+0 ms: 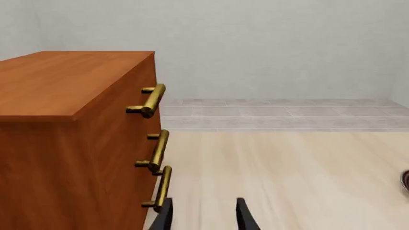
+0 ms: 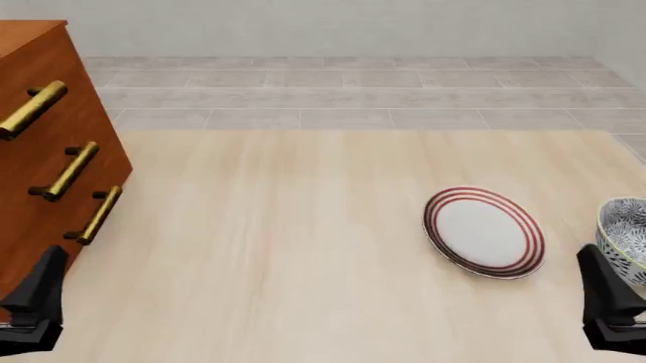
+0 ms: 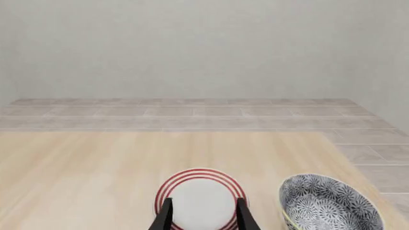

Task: Put the bowl on top of the cabinet.

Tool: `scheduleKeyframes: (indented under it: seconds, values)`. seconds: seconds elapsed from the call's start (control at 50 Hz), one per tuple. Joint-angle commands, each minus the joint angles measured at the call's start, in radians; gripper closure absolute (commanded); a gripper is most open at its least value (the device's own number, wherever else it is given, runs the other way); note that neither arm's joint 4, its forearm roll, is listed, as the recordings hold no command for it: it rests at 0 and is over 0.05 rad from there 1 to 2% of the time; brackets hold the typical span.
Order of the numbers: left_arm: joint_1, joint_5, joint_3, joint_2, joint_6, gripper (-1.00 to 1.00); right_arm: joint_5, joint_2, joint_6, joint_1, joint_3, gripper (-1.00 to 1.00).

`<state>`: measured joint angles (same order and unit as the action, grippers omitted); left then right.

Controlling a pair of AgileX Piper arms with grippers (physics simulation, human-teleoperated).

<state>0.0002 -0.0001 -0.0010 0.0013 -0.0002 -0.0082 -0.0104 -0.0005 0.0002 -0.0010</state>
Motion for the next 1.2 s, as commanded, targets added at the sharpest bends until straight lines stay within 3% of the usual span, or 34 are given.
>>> scheduleKeyframes:
  seconds: [0.02,0.32,0.36,0.38,0.4,0.42,0.62,0.76,0.8,0.88,1.0,1.04,1.08,1.14,1.2]
  values:
    - [0.002,0.001,-0.003,0.002,0.001,-1.0,-0.06,-0.07,-0.003,0.002,0.0,-1.0]
    - [0.002,0.0,-0.002,-0.001,-0.001,-1.0,-0.137,-0.17,-0.027,0.008,0.0,-1.0]
    - [0.002,0.0,-0.003,-0.001,0.0,-1.0,-0.138,-0.177,0.012,0.002,-0.002,-1.0]
    - [0.002,0.0,-0.003,-0.001,0.0,-1.0,-0.136,-0.181,0.003,0.003,-0.005,-1.0]
    - [0.002,-0.001,-0.003,-0.001,-0.001,-1.0,-0.126,-0.185,-0.041,0.006,-0.018,-1.0]
    - [0.001,0.0,-0.002,-0.001,0.0,-1.0,-0.096,-0.18,-0.015,0.0,-0.046,-1.0]
    - [0.003,0.001,-0.003,-0.001,0.001,-1.0,0.063,-0.233,-0.067,-0.025,-0.239,-1.0]
    - [0.001,0.004,-0.003,-0.001,0.002,-1.0,0.145,-0.285,-0.065,-0.052,-0.346,-1.0]
    - [0.002,0.005,-0.003,-0.001,0.002,-1.0,0.168,-0.301,-0.042,-0.074,-0.372,-1.0]
    - [0.001,0.005,-0.003,-0.001,0.002,-1.0,0.188,-0.347,-0.101,-0.132,-0.399,-1.0]
    - [0.004,0.005,-0.002,-0.001,0.002,-1.0,0.215,-0.392,-0.064,-0.203,-0.436,-1.0]
    - [0.003,0.004,-0.003,-0.001,0.002,-1.0,0.228,-0.401,-0.088,-0.244,-0.456,-1.0]
    - [0.003,0.003,-0.003,-0.001,0.002,-1.0,0.228,-0.434,-0.076,-0.288,-0.468,-1.0]
    - [0.004,0.005,-0.002,-0.001,0.004,-1.0,0.246,-0.424,-0.101,-0.315,-0.494,-1.0]
    - [0.005,0.006,-0.002,-0.001,0.004,-1.0,0.268,-0.439,-0.092,-0.32,-0.525,-1.0]
